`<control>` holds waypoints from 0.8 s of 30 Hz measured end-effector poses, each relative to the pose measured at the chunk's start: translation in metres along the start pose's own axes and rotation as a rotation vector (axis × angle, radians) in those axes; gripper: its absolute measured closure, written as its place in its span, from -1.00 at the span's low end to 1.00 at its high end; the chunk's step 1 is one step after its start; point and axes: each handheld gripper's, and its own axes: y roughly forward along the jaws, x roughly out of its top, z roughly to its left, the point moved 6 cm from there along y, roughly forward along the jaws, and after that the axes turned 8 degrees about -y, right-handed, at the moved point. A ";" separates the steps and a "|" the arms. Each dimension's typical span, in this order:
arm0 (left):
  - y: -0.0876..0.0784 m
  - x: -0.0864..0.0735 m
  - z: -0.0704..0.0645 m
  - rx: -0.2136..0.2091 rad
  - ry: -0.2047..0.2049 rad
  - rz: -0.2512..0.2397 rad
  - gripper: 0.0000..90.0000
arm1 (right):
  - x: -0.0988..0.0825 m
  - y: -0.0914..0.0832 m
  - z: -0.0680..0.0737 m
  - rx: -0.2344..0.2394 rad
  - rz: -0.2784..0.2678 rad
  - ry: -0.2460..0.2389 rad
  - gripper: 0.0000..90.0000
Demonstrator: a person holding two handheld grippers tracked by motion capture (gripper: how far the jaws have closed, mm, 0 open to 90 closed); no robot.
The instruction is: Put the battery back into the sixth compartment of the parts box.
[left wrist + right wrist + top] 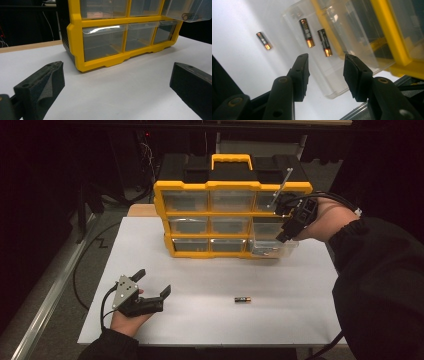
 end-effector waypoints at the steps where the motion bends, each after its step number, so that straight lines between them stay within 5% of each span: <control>1: 0.000 0.000 0.000 0.000 0.001 0.000 -0.99 | -0.001 -0.001 0.003 -0.002 -0.001 -0.007 0.27; 11: 0.001 -0.001 0.000 0.003 0.002 0.004 -0.99 | -0.015 -0.001 0.031 0.000 -0.023 -0.024 0.25; 24: 0.000 -0.001 0.000 0.003 -0.002 0.003 -0.99 | -0.017 0.024 0.062 0.036 -0.039 -0.057 0.24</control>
